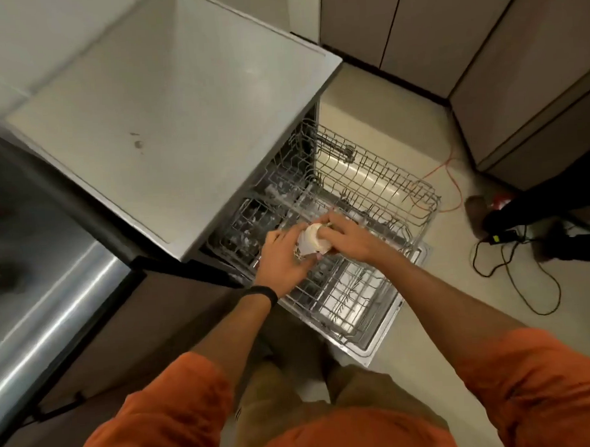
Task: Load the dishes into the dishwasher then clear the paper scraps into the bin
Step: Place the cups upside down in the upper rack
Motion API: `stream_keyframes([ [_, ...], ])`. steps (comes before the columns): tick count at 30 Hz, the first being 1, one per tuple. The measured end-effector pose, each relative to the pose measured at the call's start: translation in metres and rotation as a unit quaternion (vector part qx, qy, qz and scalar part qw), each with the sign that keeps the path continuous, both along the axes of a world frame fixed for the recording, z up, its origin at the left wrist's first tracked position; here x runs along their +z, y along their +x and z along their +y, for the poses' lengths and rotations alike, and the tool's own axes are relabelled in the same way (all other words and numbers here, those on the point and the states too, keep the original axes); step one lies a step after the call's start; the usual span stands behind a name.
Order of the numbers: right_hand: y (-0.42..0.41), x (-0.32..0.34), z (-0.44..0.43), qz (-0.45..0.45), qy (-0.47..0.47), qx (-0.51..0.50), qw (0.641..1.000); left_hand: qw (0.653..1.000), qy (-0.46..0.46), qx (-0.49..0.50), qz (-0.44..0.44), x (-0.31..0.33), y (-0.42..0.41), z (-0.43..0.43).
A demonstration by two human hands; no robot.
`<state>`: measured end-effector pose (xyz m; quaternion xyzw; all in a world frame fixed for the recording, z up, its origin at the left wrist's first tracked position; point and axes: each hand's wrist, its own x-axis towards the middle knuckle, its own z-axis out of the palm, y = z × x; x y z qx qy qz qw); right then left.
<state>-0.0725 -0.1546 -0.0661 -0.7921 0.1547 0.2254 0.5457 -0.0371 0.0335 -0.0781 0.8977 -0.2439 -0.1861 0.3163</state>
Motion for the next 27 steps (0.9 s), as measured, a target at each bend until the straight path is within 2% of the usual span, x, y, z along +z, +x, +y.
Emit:
stream_keyframes([
  [3,0.0,-0.029,-0.016,0.021,-0.005,0.0,1.0,0.996,-0.001,-0.001,0.09,-0.027,-0.006,-0.008],
  [6,0.006,-0.058,-0.025,0.034,-0.018,0.007,0.999,0.989,0.009,0.029,0.145,-0.056,-0.007,-0.014],
  [9,0.013,-0.092,-0.027,0.053,-0.016,0.008,0.998,0.981,0.005,0.078,0.179,-0.083,-0.003,-0.021],
  [16,0.009,-0.161,-0.025,0.09,-0.035,0.008,0.995,0.97,0.037,0.073,0.23,-0.146,-0.005,-0.032],
  [22,-0.002,-0.186,-0.021,0.08,-0.075,0.011,0.994,0.968,0.055,0.087,0.23,-0.173,-0.016,-0.038],
  [27,0.006,-0.189,-0.022,0.086,-0.101,0.043,0.99,0.976,0.086,0.065,0.19,-0.179,-0.011,-0.043],
])
